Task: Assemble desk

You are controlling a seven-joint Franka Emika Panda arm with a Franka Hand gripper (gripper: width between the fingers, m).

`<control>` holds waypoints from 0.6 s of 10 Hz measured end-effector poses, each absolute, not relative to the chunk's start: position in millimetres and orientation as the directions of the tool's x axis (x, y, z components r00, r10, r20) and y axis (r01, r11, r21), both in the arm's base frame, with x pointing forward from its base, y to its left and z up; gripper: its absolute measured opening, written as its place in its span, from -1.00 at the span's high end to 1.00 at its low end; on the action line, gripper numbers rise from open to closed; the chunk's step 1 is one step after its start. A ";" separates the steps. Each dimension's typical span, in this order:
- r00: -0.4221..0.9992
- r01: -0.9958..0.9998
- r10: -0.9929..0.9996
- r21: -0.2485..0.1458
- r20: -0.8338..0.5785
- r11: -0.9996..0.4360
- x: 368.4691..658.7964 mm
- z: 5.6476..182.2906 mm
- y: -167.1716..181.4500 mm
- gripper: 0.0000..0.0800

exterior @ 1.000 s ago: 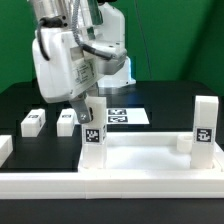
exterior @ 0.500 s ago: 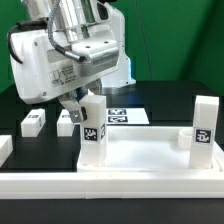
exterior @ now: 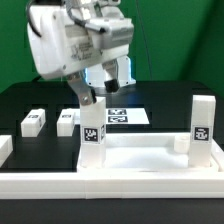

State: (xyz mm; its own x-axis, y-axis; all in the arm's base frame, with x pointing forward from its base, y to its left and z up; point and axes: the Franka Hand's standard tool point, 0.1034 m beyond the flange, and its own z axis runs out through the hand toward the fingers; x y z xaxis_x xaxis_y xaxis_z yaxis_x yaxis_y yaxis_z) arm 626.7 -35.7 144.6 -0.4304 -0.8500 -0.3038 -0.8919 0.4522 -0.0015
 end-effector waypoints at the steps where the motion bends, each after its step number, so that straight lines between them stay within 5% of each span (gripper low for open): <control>1: -0.422 -0.896 -0.851 -0.001 -0.312 0.444 628.3 149.3 -32.3 -0.62; 4: -0.423 -0.896 -0.853 -0.004 -0.306 0.445 628.2 145.1 -34.0 -0.62; 6: -0.372 -0.922 -0.876 0.008 -0.308 0.388 623.2 147.3 -3.5 -0.62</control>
Offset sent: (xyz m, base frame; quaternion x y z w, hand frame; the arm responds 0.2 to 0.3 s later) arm 0.0000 0.0000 0.0000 0.0000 0.0000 0.0000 1.0000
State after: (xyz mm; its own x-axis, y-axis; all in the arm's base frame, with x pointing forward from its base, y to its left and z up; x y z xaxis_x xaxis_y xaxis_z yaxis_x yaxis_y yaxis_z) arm 623.2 -3.5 147.3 -0.3715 -0.8757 -0.3083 -0.9216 0.3882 0.0079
